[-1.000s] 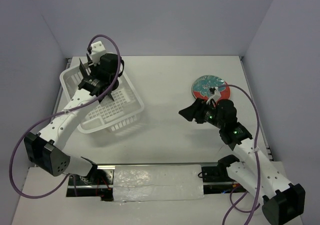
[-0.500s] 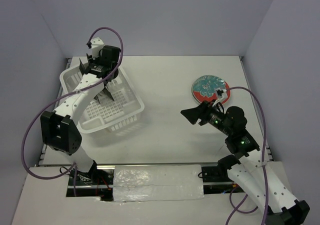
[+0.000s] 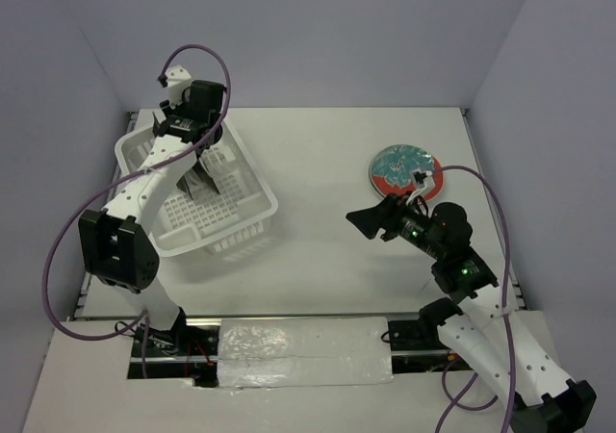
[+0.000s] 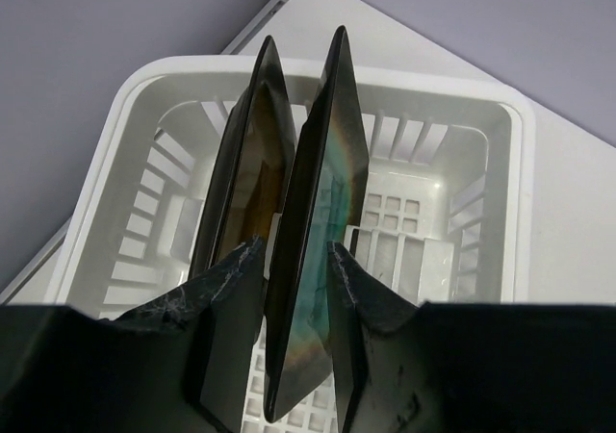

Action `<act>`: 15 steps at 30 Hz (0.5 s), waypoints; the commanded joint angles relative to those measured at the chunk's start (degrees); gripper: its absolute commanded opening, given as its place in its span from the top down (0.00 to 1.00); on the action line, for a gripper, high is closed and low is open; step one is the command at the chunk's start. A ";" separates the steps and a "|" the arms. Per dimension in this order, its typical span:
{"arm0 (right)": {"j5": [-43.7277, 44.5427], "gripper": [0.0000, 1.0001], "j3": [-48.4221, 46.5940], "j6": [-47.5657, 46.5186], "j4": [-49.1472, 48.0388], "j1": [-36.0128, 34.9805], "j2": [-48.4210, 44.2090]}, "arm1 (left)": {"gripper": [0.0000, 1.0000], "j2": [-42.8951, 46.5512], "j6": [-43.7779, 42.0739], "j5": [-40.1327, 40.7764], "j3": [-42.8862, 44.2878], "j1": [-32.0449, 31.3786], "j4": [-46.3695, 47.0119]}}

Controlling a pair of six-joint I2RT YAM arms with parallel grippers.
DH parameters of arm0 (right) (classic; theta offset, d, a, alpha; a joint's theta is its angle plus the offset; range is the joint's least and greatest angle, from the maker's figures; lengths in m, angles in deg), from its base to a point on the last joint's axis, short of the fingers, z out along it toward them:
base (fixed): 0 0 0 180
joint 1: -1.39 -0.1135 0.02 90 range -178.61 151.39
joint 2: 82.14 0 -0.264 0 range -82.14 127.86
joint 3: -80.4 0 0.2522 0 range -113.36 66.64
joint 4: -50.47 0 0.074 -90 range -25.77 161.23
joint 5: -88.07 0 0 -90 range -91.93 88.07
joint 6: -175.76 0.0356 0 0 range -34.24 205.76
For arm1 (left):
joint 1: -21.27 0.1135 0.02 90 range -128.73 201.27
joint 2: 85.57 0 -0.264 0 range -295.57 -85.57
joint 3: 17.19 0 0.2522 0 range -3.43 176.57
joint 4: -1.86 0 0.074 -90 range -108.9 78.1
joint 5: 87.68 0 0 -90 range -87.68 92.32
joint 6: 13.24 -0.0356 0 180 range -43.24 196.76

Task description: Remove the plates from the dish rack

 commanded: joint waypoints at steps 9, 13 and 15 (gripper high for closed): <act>0.02 0.26 -0.20 -1.40 -2.31 -0.46 -1.77 | 0.56 -4.73 -0.08 1.19 3.31 1.08 -1.47; -0.49 0.26 -0.20 -1.31 -2.66 -0.46 -0.37 | 0.53 -7.19 1.15 1.89 4.01 1.16 -3.04; -1.64 0.26 -0.20 -1.05 -2.84 -0.46 -0.10 | 0.53 -8.34 2.21 2.24 4.19 1.25 -4.19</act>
